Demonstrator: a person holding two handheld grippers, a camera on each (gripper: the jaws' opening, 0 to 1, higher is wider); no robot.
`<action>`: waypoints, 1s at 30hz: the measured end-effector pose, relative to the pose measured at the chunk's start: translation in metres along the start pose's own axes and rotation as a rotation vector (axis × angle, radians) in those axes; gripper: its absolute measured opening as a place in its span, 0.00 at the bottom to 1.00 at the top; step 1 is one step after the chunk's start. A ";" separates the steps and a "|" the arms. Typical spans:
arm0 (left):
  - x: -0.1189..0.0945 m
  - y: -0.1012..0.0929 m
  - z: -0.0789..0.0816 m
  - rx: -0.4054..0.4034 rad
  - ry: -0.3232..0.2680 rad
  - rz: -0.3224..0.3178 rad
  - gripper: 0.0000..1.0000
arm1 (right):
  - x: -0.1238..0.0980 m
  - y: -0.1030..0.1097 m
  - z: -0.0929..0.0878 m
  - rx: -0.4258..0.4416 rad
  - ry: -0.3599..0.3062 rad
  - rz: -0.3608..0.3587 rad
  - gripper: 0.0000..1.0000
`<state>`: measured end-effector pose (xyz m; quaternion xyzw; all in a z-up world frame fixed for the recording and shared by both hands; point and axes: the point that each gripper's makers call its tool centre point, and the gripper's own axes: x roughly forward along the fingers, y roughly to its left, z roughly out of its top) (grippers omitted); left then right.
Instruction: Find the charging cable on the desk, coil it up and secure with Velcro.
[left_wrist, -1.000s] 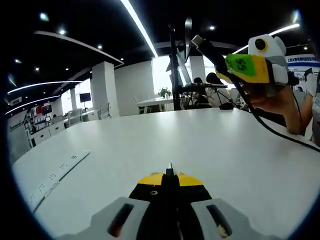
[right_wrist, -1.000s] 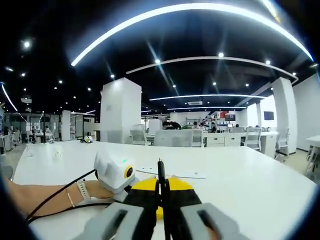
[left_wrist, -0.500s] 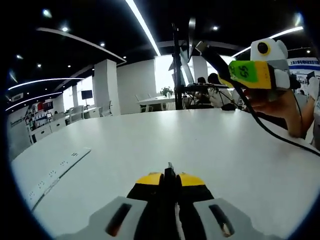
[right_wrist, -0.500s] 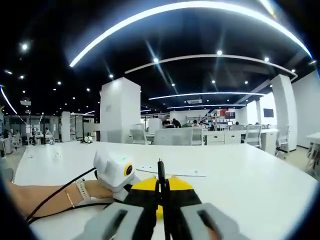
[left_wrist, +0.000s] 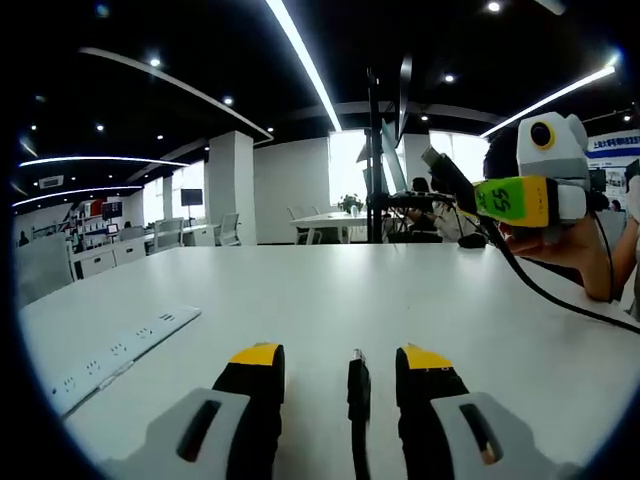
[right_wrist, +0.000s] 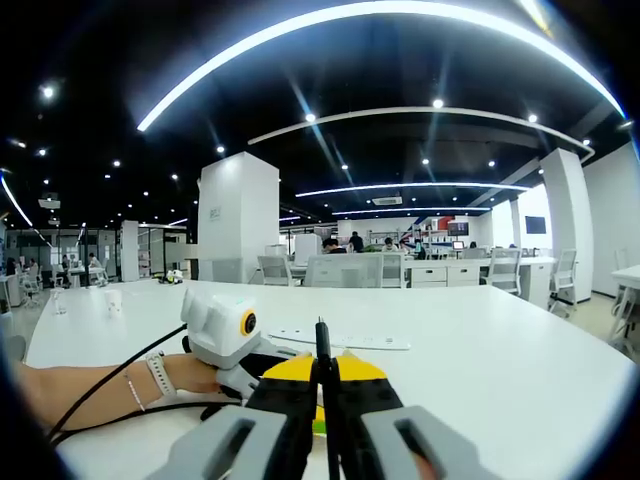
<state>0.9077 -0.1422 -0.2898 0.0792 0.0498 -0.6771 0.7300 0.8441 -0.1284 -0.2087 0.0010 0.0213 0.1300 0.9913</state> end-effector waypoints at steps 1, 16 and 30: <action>0.000 0.000 0.003 0.000 -0.005 -0.004 0.46 | 0.000 0.000 0.000 0.000 0.001 0.001 0.07; -0.019 -0.004 0.046 0.312 -0.031 0.031 0.48 | 0.005 0.000 -0.016 -0.060 0.081 0.022 0.07; -0.036 -0.007 0.055 0.454 0.005 0.023 0.38 | 0.011 0.002 -0.033 -0.154 0.154 0.027 0.07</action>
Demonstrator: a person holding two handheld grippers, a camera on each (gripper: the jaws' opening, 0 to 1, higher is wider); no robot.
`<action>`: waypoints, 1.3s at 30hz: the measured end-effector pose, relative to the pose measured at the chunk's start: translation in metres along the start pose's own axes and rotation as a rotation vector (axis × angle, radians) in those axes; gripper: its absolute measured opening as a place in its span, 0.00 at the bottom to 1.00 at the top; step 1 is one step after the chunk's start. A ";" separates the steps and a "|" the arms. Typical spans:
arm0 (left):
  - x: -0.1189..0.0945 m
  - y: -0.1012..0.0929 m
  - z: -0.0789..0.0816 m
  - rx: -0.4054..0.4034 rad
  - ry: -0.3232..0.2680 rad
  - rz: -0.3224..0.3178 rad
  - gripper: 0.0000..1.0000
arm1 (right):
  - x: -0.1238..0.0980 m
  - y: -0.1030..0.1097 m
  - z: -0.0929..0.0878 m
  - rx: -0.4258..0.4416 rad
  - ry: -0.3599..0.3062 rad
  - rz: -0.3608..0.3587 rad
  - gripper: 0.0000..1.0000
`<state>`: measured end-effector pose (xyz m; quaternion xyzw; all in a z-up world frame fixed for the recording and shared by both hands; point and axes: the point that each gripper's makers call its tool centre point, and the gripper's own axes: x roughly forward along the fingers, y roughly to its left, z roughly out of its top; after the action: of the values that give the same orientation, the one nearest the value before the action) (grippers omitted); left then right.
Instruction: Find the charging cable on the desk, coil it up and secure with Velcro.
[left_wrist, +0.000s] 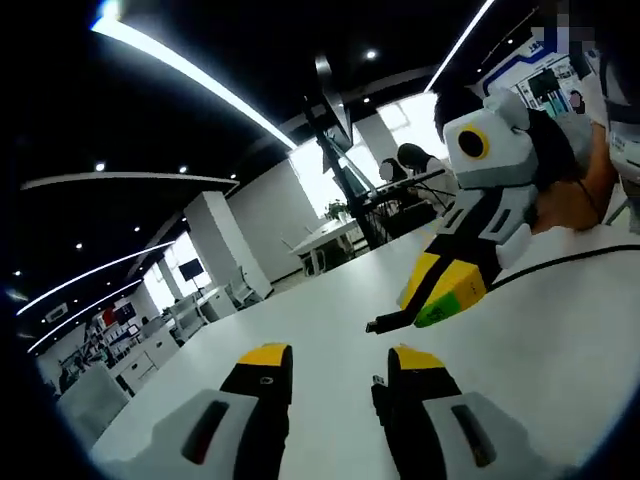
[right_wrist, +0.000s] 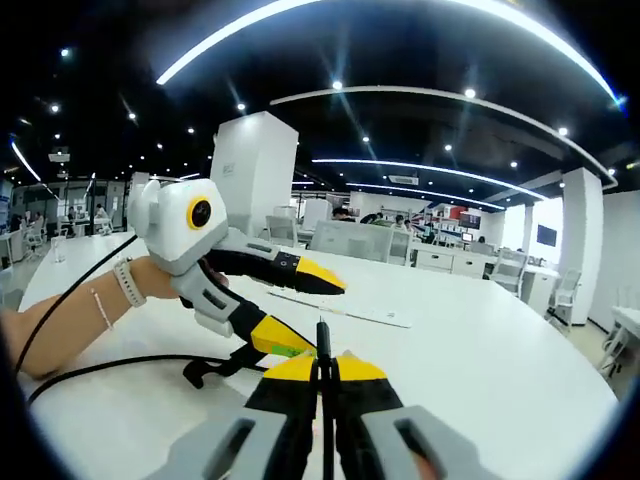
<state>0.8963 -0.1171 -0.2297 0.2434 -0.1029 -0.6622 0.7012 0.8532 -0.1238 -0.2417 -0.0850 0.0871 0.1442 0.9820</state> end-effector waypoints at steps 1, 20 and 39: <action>-0.001 0.000 -0.002 0.049 0.030 -0.005 0.38 | 0.000 0.001 -0.002 -0.022 0.011 0.005 0.07; -0.001 -0.063 -0.010 0.452 0.219 -0.311 0.14 | 0.000 0.022 -0.034 -0.378 0.185 0.099 0.07; -0.017 -0.060 -0.034 0.490 0.422 -0.344 0.08 | -0.004 -0.011 -0.005 0.017 0.007 0.050 0.03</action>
<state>0.8578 -0.0942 -0.2851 0.5491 -0.0689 -0.6613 0.5063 0.8524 -0.1360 -0.2446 -0.0750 0.0937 0.1675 0.9785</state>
